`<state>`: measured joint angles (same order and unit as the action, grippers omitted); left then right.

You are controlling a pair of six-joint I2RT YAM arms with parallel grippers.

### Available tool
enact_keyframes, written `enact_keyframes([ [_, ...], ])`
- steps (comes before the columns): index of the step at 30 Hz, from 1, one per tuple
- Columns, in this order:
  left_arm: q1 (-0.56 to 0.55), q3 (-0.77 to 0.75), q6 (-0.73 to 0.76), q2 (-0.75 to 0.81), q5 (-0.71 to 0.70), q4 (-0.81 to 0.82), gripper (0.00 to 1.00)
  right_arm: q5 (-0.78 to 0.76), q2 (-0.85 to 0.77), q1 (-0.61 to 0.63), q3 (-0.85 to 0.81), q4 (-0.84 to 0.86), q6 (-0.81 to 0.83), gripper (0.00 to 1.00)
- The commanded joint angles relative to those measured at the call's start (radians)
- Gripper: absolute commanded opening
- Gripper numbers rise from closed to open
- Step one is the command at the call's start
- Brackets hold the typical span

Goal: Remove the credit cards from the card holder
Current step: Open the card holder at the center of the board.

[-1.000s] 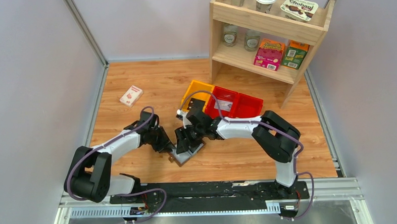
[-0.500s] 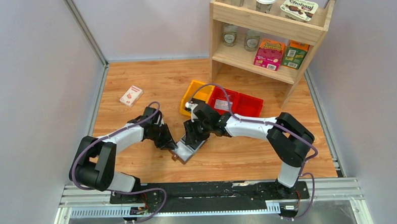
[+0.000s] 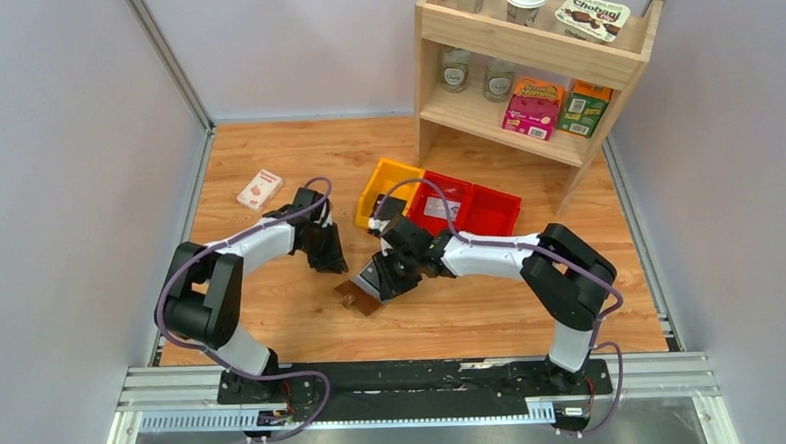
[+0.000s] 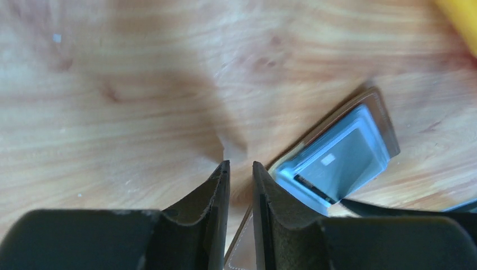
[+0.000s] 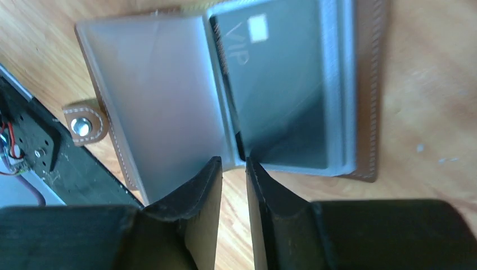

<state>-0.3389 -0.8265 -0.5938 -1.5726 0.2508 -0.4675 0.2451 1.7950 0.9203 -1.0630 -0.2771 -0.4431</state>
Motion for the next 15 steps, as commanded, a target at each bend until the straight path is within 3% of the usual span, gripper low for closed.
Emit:
enact_keyframes([
  [1, -0.038, -0.095, 0.101, -0.021, -0.051, -0.006, 0.29, 0.011, -0.046, 0.035, 0.006, -0.063, -0.022, 0.28],
  [4, -0.049, -0.14, 0.112, -0.007, -0.085, -0.045, 0.3, -0.047, -0.088, 0.026, -0.015, -0.094, -0.009, 0.29],
  [9, -0.052, -0.1, 0.071, 0.149, -0.137, -0.057, 0.33, -0.069, -0.103, 0.0, -0.07, -0.109, 0.036, 0.3],
  [15, -0.11, -0.092, -0.027, 0.295, -0.096, -0.075, 0.34, -0.093, -0.065, -0.008, -0.126, -0.125, 0.104, 0.3],
])
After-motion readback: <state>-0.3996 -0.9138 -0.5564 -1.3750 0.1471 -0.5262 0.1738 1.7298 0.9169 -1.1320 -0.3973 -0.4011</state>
